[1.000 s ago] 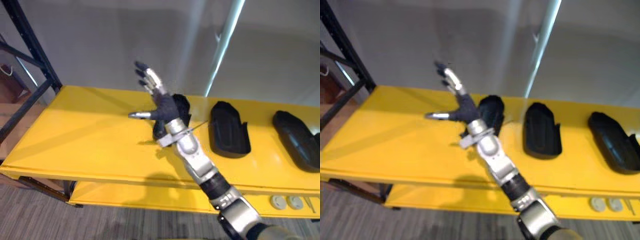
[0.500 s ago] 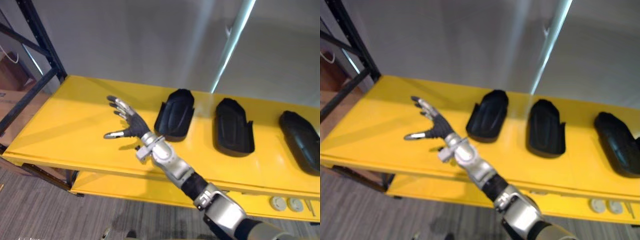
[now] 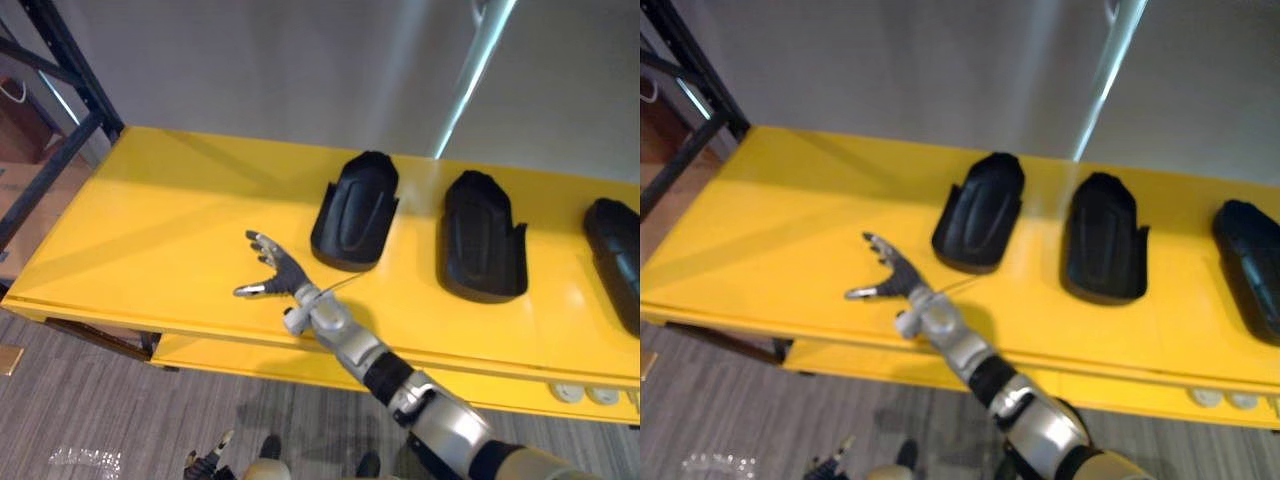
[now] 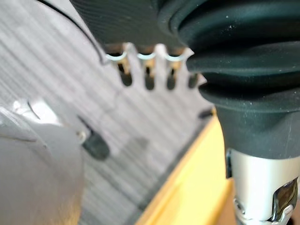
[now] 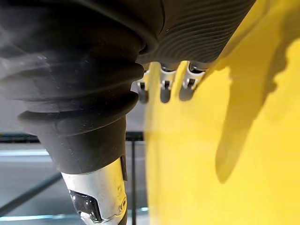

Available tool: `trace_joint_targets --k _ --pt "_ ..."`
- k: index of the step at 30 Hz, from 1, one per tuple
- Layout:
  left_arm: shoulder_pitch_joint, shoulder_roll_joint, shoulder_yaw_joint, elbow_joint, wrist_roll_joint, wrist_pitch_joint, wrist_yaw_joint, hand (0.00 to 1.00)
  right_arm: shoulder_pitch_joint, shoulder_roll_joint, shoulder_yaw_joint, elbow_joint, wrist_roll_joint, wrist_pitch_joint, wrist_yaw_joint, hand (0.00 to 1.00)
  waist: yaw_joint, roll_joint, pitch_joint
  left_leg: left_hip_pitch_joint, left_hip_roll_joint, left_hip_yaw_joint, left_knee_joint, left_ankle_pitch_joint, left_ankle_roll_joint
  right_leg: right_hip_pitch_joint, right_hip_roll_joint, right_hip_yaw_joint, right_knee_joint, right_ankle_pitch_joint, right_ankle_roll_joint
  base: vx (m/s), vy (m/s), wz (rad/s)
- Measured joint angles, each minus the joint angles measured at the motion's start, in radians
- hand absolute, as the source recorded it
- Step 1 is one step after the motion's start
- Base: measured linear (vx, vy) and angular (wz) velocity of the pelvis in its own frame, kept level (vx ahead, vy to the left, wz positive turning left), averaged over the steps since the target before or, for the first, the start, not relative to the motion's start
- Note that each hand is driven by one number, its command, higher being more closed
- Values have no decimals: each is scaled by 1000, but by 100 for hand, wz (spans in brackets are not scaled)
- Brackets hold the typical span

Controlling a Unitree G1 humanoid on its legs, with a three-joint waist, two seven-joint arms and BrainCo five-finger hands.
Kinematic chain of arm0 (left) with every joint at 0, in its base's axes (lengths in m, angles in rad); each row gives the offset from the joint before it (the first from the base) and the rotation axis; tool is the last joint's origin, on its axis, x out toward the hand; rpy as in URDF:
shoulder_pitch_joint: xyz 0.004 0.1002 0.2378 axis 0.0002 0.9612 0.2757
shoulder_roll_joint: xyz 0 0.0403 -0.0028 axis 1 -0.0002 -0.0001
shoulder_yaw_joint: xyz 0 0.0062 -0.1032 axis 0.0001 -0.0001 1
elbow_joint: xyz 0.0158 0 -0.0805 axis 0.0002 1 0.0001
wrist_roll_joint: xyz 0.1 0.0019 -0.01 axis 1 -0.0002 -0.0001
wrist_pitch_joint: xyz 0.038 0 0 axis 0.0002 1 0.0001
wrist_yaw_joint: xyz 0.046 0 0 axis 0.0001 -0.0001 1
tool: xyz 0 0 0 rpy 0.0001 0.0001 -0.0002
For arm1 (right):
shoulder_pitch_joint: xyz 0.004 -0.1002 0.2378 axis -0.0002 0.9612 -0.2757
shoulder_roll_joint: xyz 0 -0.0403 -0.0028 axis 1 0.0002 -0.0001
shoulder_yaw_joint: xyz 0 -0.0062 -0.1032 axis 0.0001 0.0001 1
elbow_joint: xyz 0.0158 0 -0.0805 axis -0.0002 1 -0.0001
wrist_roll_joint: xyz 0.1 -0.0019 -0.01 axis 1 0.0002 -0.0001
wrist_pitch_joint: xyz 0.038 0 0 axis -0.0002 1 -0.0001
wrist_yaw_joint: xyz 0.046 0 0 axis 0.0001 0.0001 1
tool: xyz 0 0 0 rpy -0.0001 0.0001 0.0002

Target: Walk over and take plastic housings, then place them on the shelf

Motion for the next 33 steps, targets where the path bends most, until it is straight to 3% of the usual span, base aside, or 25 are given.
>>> trace_joint_targets --k 15,33 --pt "0 3 -38 -1 0 1 0 0 18 3 13 -3 -19 -16 -1 0 -5 0 0 4 -3 4 -7 1 0 1 -6 0 0 -4 7 0 0 0" --pt "1 3 -42 -2 1 3 2 0 62 9 -2 -25 -112 -17 -68 0 -13 -12 -1 23 -3 27 -10 2 -1 1 -11 10 17 -10 17 -5 3 -2"
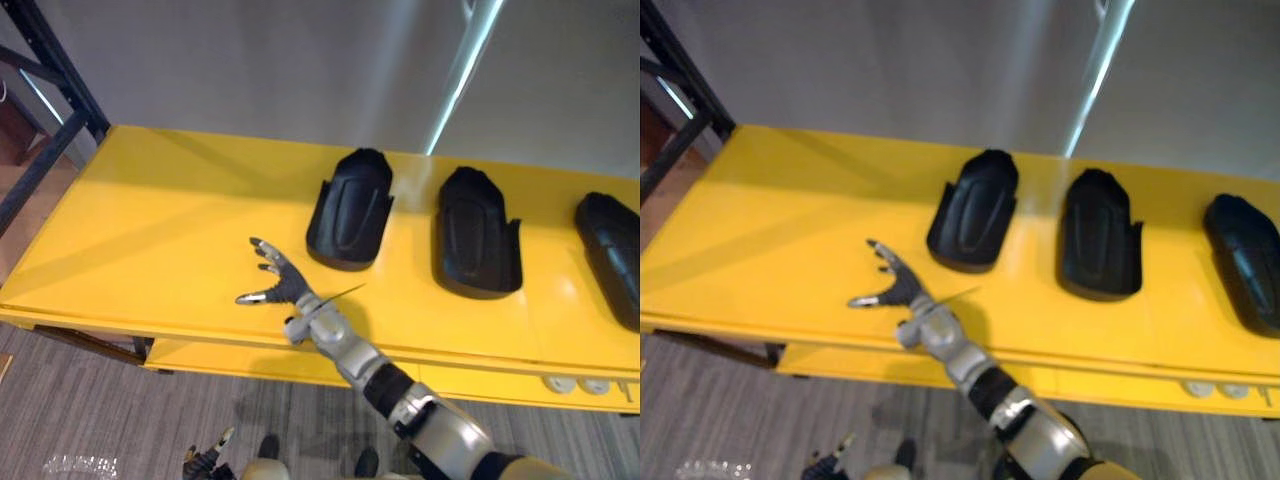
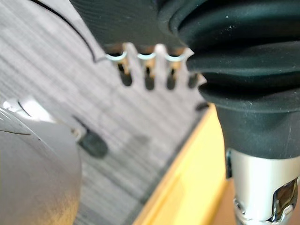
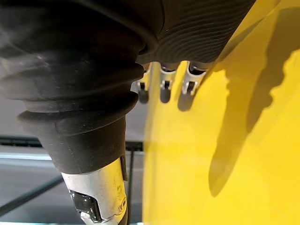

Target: Walk over and take plastic housings, then place them on the shelf

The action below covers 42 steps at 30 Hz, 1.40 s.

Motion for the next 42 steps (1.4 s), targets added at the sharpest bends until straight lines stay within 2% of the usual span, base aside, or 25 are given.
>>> trace_joint_targets --k 9,15,23,42 --pt "0 10 -37 0 6 0 3 0 31 6 -25 -25 -7 0 -40 0 -5 0 0 7 -4 1 -6 0 0 0 -4 0 0 0 1 0 0 0" --pt "2 11 -38 0 7 2 9 0 42 7 -48 -25 -23 0 -68 0 -26 0 0 12 -4 8 -6 0 0 1 -4 3 2 0 1 -8 2 -2" --pt "2 19 -56 0 7 2 18 0 66 11 -77 -37 -43 -1 -106 0 -27 -1 0 14 -4 14 -6 1 0 0 -4 6 1 1 1 -6 1 -1" --pt "1 23 -76 1 8 6 22 0 73 12 -86 -37 -49 0 -121 0 -37 -1 -1 14 -5 22 -7 5 -7 0 -4 9 -3 6 8 0 0 0"
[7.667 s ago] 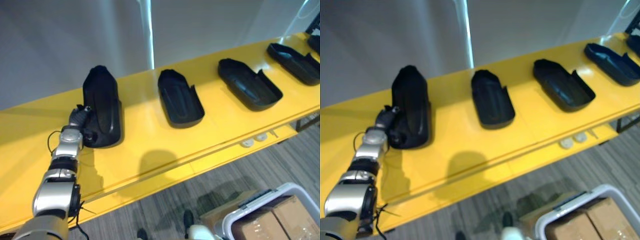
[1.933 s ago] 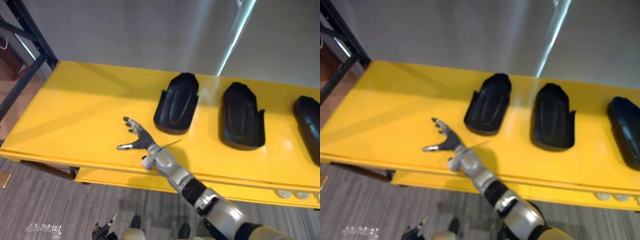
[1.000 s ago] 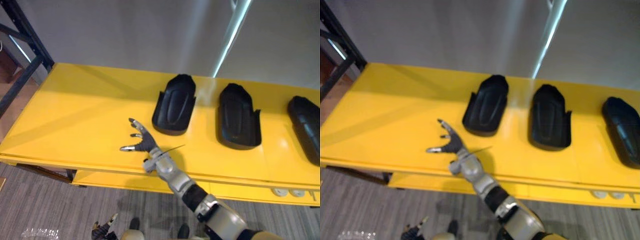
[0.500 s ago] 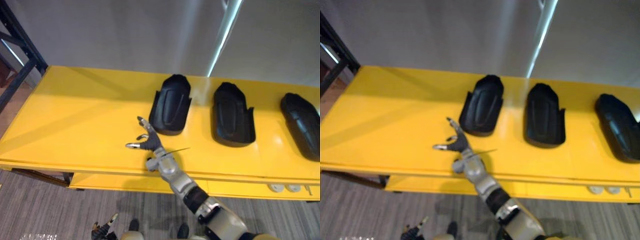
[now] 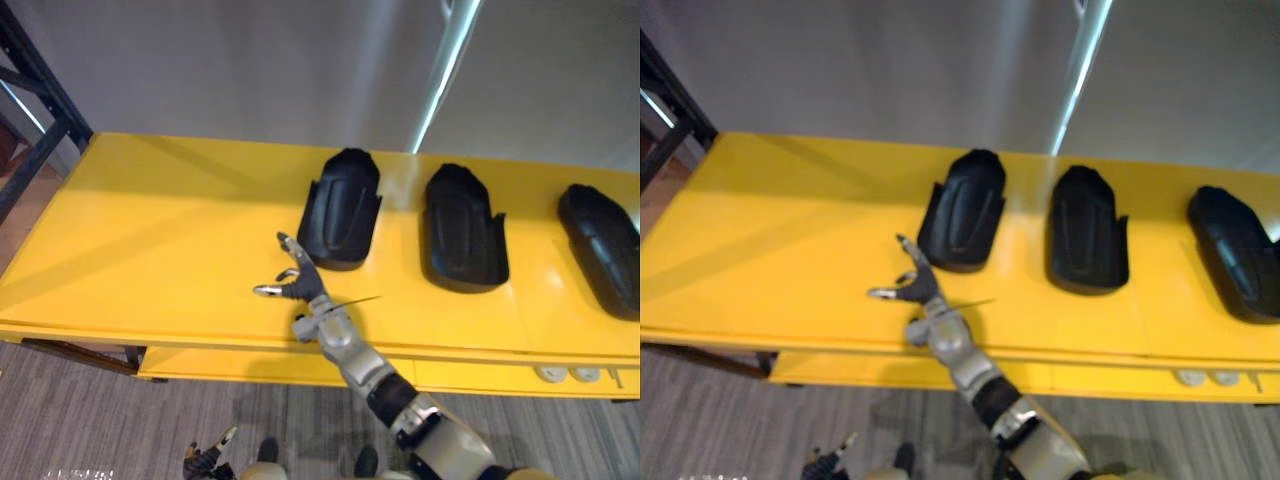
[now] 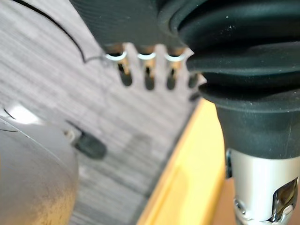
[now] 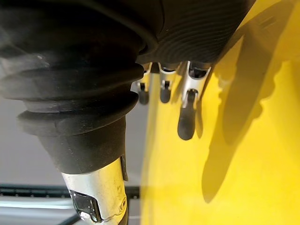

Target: Walk over and take plastic housings, then place them on the shelf

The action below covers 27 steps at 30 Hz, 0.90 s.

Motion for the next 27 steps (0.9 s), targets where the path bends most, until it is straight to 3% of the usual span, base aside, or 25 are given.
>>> trace_joint_targets --k 19,24,27 --pt "0 9 -31 1 0 1 1 0 40 6 3 -35 -12 0 -1 0 -20 -5 -5 0 -1 2 0 1 0 2 0 2 -8 4 3 0 0 0" --pt "0 18 -27 11 1 3 -2 0 50 -4 72 -103 93 4 98 0 -38 -14 -12 1 -2 2 0 1 0 8 0 4 -18 10 4 0 0 0" --pt "0 27 -27 22 2 17 -25 0 60 -85 157 -348 279 6 247 0 -43 -21 -20 -2 -2 2 0 1 0 7 1 6 -23 11 2 0 0 0"
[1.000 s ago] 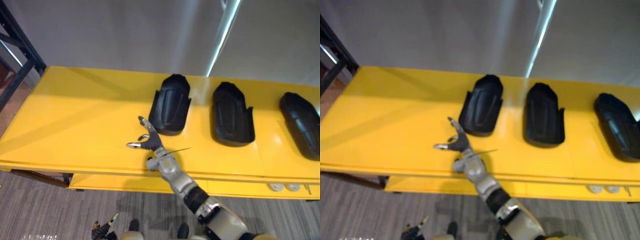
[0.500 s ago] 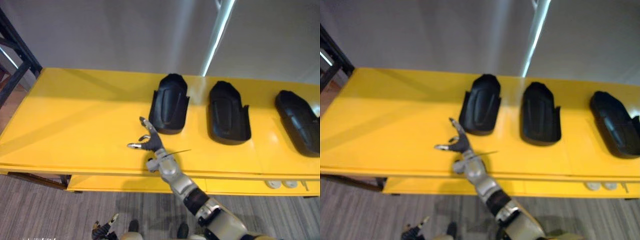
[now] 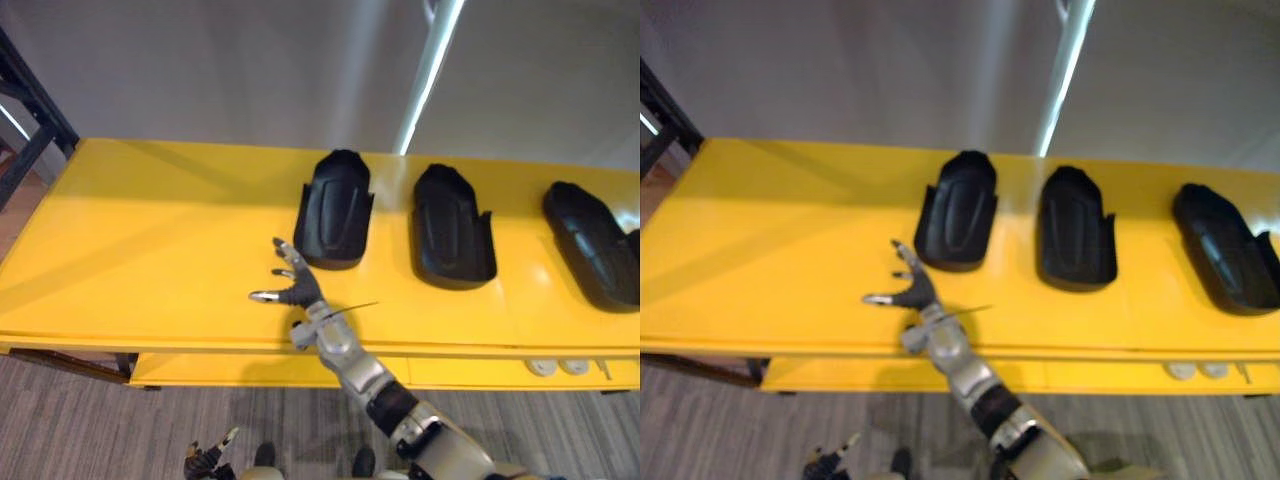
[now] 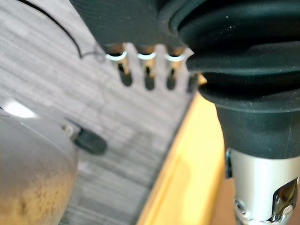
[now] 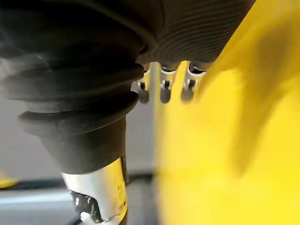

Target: Walk over and take plastic housings, then place them on the shelf

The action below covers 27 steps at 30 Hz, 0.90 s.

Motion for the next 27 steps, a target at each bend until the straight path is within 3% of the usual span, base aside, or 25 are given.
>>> trace_joint_targets --k 1,5,8,11,15,23,27 --pt "0 6 0 8 0 3 -14 0 0 -37 6 -100 76 -1 56 0 0 -4 -9 -1 0 0 0 0 0 -1 1 1 -1 0 0 0 0 0" --pt "1 23 5 34 0 13 -51 0 0 -156 -86 -340 314 -9 155 0 -4 -11 -47 0 1 12 0 0 0 -7 4 17 0 1 -2 1 11 -9" --pt "4 27 9 50 -2 18 -66 0 0 -219 -236 -438 415 -31 162 0 -12 -12 -63 4 2 27 0 -1 0 -11 6 31 1 5 -7 -30 9 -12" --pt "13 27 8 57 -2 21 -81 0 4 -257 -392 -507 433 -65 143 0 -29 -7 -79 7 3 32 0 -2 3 -11 8 38 1 7 -8 -32 8 -8" --pt "22 25 7 57 -1 21 -91 0 67 -289 -587 -608 397 -101 92 0 -33 -2 -108 8 3 34 0 -4 6 -12 10 42 -1 7 -8 -4 6 -2" --pt "60 16 31 59 60 19 -91 0 291 -283 -1038 -642 122 -129 -90 0 -64 31 -148 21 1 58 0 -15 19 -12 10 72 -3 9 -6 -4 19 -10" --pt "68 4 39 60 76 18 -90 0 416 -209 -1109 -641 -10 -128 -159 0 -86 48 -159 21 3 62 0 -16 18 -15 13 78 -4 9 -6 0 10 -5"
